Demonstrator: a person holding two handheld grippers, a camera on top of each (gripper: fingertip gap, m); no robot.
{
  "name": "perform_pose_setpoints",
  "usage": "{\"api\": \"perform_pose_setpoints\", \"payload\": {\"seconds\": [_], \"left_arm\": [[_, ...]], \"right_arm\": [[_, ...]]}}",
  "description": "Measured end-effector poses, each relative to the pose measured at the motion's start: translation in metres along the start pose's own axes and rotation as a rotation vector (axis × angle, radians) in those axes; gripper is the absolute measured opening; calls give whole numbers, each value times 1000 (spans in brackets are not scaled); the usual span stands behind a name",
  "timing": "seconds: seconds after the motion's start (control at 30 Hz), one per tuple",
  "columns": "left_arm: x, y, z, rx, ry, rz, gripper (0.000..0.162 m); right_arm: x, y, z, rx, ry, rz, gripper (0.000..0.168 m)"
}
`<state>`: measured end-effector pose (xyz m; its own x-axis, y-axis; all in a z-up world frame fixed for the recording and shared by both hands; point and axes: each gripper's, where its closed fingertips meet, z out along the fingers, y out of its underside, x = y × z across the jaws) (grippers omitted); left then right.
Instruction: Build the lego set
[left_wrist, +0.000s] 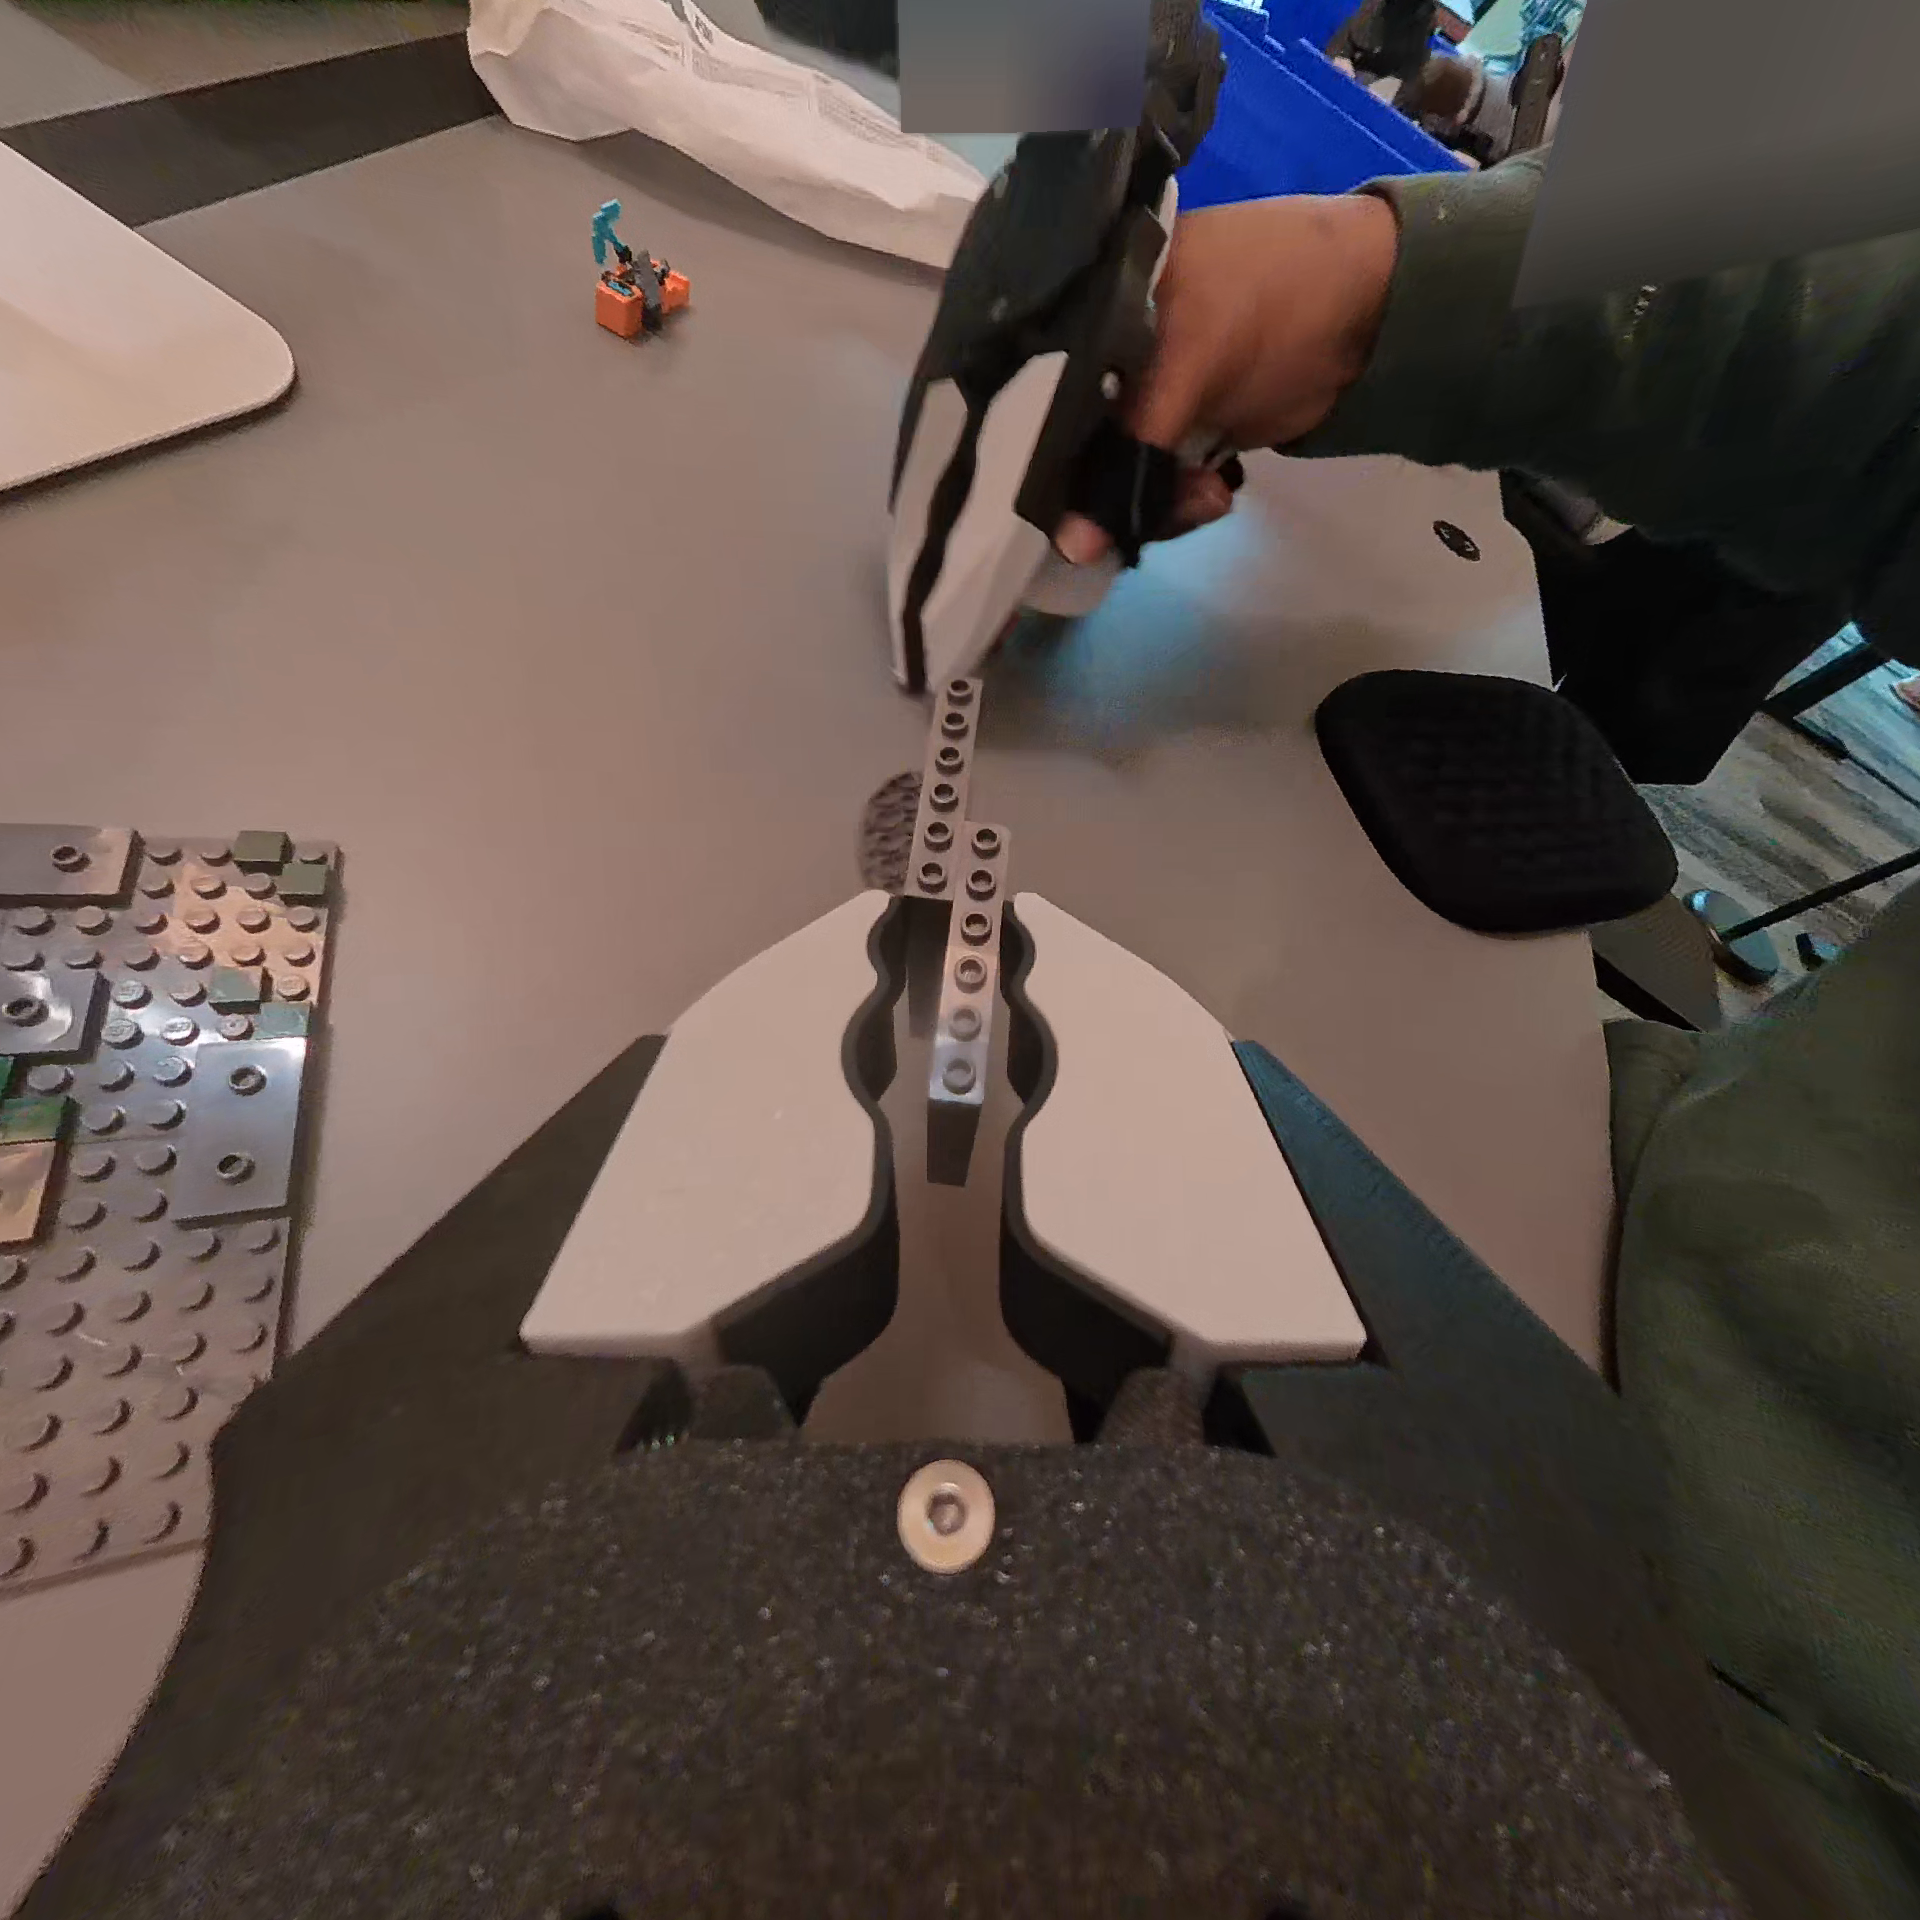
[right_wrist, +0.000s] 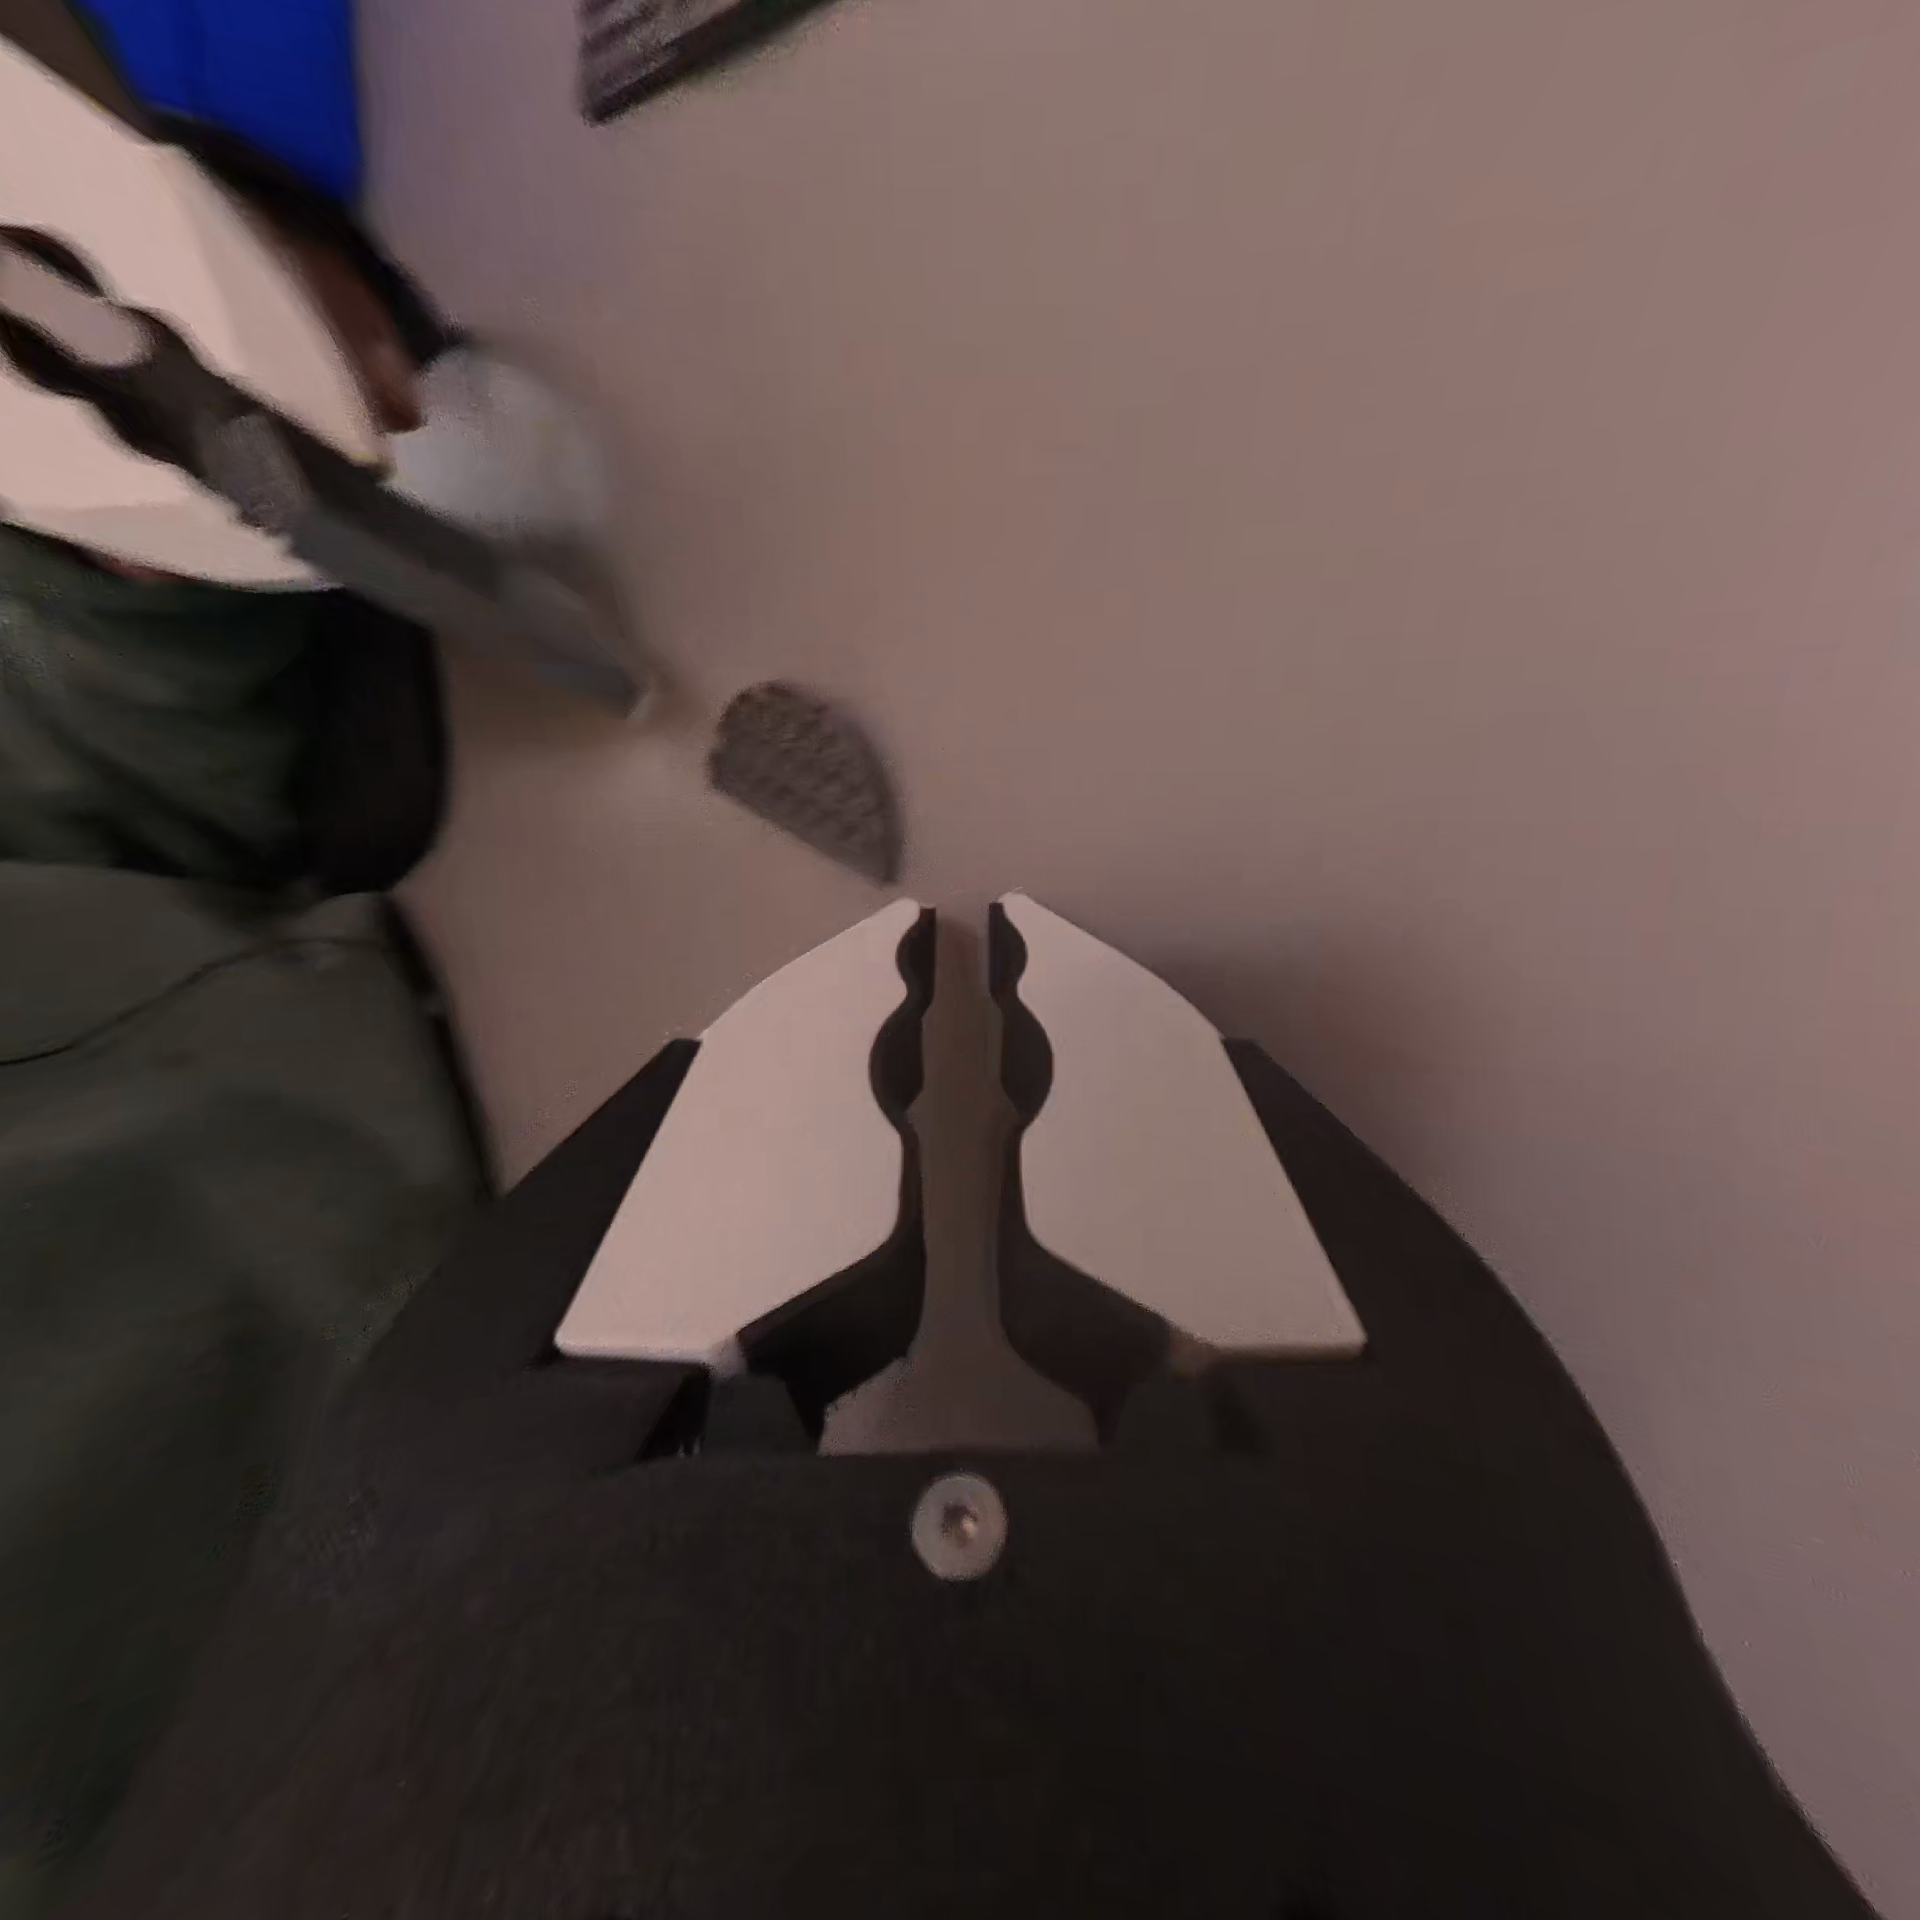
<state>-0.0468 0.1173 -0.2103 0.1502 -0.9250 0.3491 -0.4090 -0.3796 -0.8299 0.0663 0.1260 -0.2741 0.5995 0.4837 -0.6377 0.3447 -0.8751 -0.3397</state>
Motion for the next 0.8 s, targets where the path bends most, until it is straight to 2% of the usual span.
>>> {"api": "perform_pose_setpoints", "payload": {"seconds": [0.1,0.2,0.3,0.4,0.5,0.6,0.67,0.73,0.8], "left_arm": [[-2,-1,-1,7,-5,-4,16],[-7,-3,-4,19,-15,-13,16],[-11,-5,-6,35,-19,-26,16],[-11,-4,-6,35,-23,-29,16],[-11,-4,-6,34,-26,-22,16],[-11,-5,-8,38,-30,-15,16],[-11,-5,-9,42,-34,-15,16],[-13,-5,-10,47,-37,-26,16],[-18,-4,-10,45,-48,-37,16]], "right_arm": [[-5,-21,-8,97,15,-183,13],[-24,-19,-2,108,133,-547,27],[-34,-10,17,30,272,-889,45],[-32,-8,30,-66,345,-1161,46],[-34,-9,38,-135,255,-1230,43],[-33,-12,42,-200,153,-1257,25],[-32,-17,44,-205,109,-1266,24],[-33,-19,44,-233,80,-1217,23],[-44,-16,39,-276,-6,-1055,7]]}}
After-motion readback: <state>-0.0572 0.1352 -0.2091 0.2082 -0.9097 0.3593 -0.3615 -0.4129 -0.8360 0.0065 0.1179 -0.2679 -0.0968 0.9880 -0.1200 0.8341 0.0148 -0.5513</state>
